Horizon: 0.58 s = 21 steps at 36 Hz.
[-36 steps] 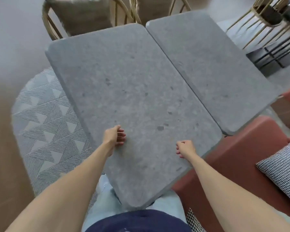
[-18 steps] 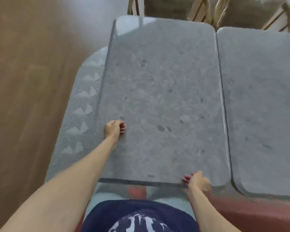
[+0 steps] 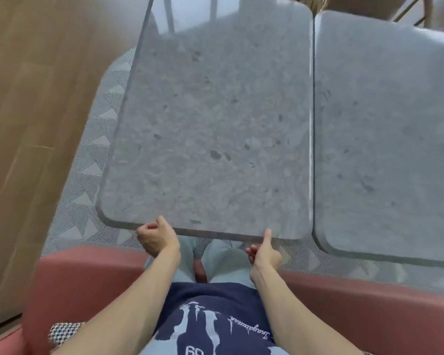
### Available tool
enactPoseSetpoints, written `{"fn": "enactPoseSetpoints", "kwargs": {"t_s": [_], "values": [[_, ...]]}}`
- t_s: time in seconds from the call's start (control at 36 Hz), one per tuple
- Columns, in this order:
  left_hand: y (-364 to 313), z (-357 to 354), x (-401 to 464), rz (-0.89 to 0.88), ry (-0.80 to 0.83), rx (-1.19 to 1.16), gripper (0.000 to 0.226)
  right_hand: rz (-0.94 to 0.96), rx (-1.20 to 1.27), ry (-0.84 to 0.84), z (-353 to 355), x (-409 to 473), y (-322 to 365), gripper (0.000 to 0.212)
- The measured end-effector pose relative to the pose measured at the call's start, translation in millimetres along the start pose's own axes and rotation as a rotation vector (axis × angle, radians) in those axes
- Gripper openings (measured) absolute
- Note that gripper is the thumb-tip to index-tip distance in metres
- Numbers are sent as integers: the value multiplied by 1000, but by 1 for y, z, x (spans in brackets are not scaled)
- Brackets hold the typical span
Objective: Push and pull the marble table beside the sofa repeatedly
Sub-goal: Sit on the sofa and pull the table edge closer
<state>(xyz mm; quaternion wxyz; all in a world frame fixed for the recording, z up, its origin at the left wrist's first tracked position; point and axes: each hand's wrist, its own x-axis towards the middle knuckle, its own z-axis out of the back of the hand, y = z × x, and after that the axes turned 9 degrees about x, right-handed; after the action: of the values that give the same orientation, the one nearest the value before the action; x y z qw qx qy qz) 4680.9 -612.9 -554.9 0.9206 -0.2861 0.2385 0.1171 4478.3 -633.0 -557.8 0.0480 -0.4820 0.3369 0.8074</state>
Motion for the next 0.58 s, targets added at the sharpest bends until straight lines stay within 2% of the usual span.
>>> {"fn": "enactPoseSetpoints", "kwargs": {"t_s": [0.06,0.11,0.14,0.19,0.25,0.36,0.47,0.58], "values": [[9,-4,-6,268,74,-159,43,-71,60,39,5,1,-1,50],[14,-5,-11,489,272,-399,69,-157,211,136,6,4,2,46],[14,-5,-14,540,385,-523,74,-197,289,196,6,7,4,48],[13,-8,-14,560,558,-700,75,-261,405,301,9,14,10,53],[12,-10,-10,545,651,-787,68,-328,515,384,15,22,16,50],[16,-10,-1,518,715,-819,60,-403,623,486,22,29,26,40],[18,-11,5,492,804,-839,64,-399,604,522,22,36,29,36],[23,-12,3,468,823,-850,61,-431,591,542,25,40,31,31]]}}
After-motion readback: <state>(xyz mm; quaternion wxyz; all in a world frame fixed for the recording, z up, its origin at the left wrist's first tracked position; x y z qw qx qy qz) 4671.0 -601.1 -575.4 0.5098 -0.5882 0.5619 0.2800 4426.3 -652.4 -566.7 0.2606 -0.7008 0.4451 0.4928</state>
